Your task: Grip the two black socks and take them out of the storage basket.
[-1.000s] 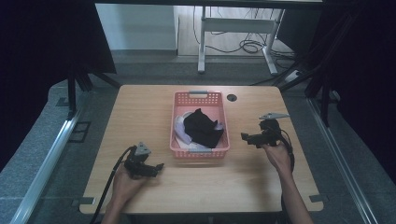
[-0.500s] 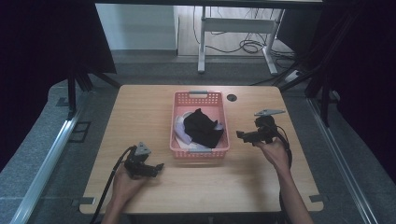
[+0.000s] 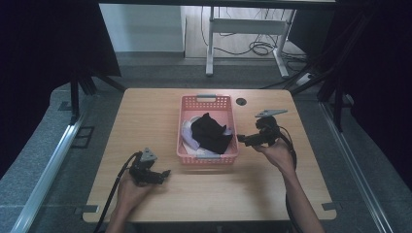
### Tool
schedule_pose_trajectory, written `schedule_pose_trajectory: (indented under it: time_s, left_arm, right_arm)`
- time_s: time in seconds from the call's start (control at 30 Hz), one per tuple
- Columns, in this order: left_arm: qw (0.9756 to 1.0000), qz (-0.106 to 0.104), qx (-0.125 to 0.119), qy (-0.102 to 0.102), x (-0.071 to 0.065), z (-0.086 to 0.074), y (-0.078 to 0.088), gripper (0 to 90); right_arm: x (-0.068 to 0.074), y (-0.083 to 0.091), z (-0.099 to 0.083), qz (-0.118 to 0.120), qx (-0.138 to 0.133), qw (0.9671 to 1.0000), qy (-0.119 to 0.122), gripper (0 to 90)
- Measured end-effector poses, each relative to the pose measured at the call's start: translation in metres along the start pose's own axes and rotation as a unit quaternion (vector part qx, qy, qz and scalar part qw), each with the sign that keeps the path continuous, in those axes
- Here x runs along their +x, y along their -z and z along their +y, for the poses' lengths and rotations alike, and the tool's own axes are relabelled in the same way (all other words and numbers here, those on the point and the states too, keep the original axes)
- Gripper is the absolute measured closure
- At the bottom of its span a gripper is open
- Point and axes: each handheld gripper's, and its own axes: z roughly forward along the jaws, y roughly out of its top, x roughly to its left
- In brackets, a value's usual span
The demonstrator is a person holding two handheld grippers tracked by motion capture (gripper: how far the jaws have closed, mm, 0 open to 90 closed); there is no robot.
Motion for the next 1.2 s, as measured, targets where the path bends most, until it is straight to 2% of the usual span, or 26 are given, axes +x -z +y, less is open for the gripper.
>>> schedule_pose_trajectory:
  time_s: [0.17, 0.4, 0.53, 0.63, 0.77, 0.87, 0.9, 0.97, 1.0, 1.2]
  left_arm:
    - [1.0, 0.0, 0.0, 0.0, 0.0, 0.0, 0.0, 12.7]
    - [1.0, 0.0, 0.0, 0.0, 0.0, 0.0, 0.0, 12.7]
    - [1.0, 0.0, 0.0, 0.0, 0.0, 0.0, 0.0, 12.7]
    - [1.0, 0.0, 0.0, 0.0, 0.0, 0.0, 0.0, 12.7]
    - [1.0, 0.0, 0.0, 0.0, 0.0, 0.0, 0.0, 12.7]
    - [1.0, 0.0, 0.0, 0.0, 0.0, 0.0, 0.0, 12.7]
    - [1.0, 0.0, 0.0, 0.0, 0.0, 0.0, 0.0, 12.7]
    - [1.0, 0.0, 0.0, 0.0, 0.0, 0.0, 0.0, 12.7]
    - [1.0, 0.0, 0.0, 0.0, 0.0, 0.0, 0.0, 12.7]
    - [1.0, 0.0, -0.001, 0.0, 0.0, 0.0, 0.0, 12.7]
  right_arm:
    - [0.009, -0.007, 0.01, 0.011, 0.002, 0.9999, 0.01, 0.0]
    - [0.02, -0.021, 0.025, 0.017, -0.001, 0.9997, 0.019, 6.8]
    - [0.026, -0.032, 0.033, 0.022, 0.006, 0.9993, 0.028, 10.0]
    - [0.034, -0.043, 0.04, 0.033, 0.015, 0.9985, 0.041, 12.9]
    - [0.039, -0.052, 0.045, 0.041, 0.015, 0.9981, 0.044, 13.5]
    - [0.047, -0.069, 0.052, 0.058, 0.016, 0.9971, 0.046, 14.4]
    - [0.047, -0.069, 0.052, 0.058, 0.016, 0.9971, 0.046, 14.4]
    - [0.052, -0.082, 0.056, 0.065, 0.018, 0.9964, 0.051, 15.8]
    - [0.052, -0.082, 0.056, 0.065, 0.018, 0.9964, 0.051, 15.8]
    - [0.061, -0.11, 0.062, 0.081, 0.023, 0.9947, 0.06, 20.3]
